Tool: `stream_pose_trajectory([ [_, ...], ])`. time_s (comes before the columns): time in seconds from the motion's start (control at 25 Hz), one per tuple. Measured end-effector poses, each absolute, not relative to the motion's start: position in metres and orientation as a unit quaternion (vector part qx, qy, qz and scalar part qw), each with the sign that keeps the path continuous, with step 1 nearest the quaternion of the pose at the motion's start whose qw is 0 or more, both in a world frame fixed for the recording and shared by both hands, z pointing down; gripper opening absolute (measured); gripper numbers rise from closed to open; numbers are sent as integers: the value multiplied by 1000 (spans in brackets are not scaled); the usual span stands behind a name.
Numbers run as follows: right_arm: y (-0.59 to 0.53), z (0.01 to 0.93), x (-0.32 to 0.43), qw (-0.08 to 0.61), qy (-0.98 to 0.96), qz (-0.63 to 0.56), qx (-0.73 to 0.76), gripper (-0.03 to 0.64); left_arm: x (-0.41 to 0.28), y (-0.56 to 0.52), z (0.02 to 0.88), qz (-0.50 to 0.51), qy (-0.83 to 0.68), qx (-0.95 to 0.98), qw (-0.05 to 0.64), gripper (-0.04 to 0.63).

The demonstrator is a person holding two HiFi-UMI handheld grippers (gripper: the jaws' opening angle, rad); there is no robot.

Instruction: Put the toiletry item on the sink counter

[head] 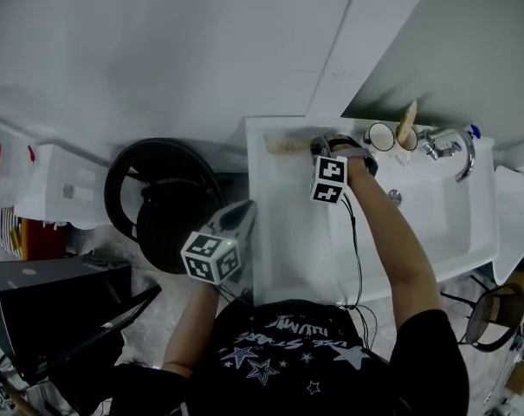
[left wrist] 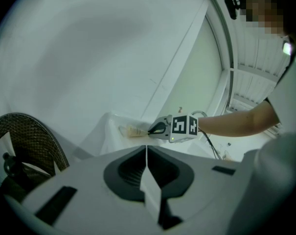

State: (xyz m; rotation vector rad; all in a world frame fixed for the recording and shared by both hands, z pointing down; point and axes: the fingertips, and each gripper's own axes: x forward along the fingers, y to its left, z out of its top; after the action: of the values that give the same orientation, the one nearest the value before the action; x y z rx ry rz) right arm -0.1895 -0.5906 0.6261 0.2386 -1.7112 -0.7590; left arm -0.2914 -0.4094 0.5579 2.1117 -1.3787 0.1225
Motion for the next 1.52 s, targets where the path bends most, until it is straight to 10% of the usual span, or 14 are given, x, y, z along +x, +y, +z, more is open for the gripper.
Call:
stream_pose_trajectory([
  [1.0, -546, 589, -170, 519, -782, -290, 188, 137, -274, -382, 535, 42, -524, 802, 283, 20],
  [1.52, -459, 562, -118, 458, -831, -232, 215, 15, -213, -324, 515, 48, -529, 806, 261, 20],
])
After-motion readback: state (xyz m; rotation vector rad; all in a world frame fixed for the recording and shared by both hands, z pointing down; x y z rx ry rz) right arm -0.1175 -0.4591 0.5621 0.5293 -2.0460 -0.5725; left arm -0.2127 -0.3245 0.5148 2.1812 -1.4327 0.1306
